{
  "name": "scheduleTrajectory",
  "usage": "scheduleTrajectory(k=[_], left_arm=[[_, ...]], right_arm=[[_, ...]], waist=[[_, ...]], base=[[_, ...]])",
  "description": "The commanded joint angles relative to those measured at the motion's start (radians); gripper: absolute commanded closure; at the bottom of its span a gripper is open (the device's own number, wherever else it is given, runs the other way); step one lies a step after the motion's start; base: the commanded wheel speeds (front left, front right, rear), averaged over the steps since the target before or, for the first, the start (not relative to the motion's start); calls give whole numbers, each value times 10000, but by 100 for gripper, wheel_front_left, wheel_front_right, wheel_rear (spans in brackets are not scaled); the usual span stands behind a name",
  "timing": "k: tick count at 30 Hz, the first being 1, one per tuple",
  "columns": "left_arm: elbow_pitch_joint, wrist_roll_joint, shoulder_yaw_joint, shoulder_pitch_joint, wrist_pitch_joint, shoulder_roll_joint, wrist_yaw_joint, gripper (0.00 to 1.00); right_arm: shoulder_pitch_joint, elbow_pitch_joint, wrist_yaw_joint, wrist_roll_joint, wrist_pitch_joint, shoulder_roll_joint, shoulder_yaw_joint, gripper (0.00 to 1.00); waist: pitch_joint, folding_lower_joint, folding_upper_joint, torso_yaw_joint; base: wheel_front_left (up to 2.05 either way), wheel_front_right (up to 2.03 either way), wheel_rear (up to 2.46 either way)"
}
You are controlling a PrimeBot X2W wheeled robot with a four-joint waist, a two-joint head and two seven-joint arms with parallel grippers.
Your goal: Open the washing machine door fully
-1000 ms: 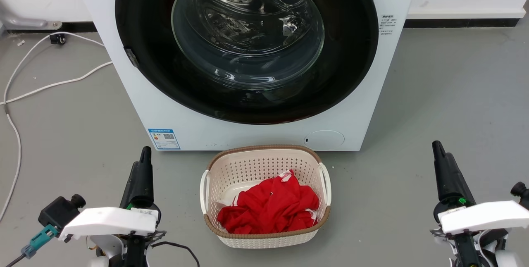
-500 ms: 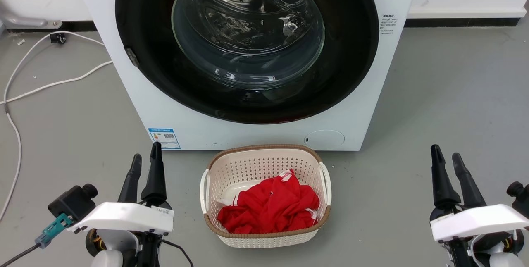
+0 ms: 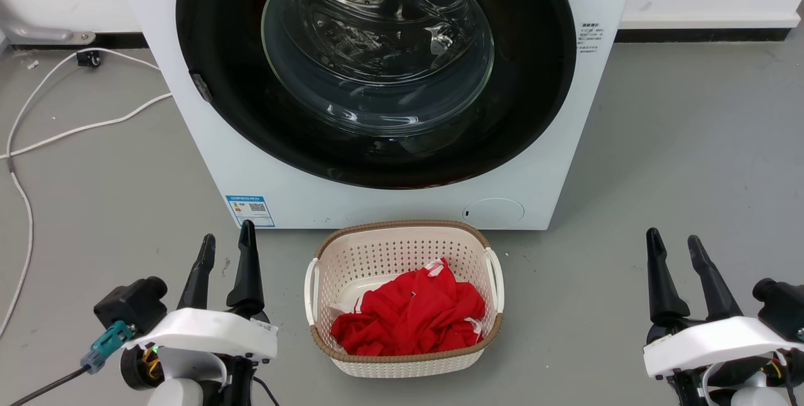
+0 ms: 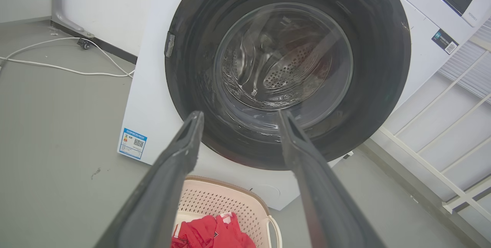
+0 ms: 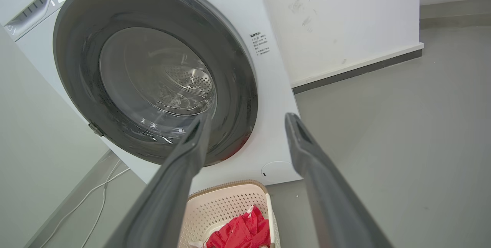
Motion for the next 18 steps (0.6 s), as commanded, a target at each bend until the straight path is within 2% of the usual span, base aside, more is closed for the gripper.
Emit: scheduleTrajectory(k=[1,18], left_arm=[[-79,242,-30,-207,-82,62,43,0],[13,2051,-389,-263,-514,145,193,0]], right_arm=[[-83,-77,-2,-286,-68,4,3,0],[-29,-61,-3,-2045,-377,9,-11,0]], waist=[[-3,0,0,1],[-29,0,0,15]], base=[[0,0,0],[0,0,0]])
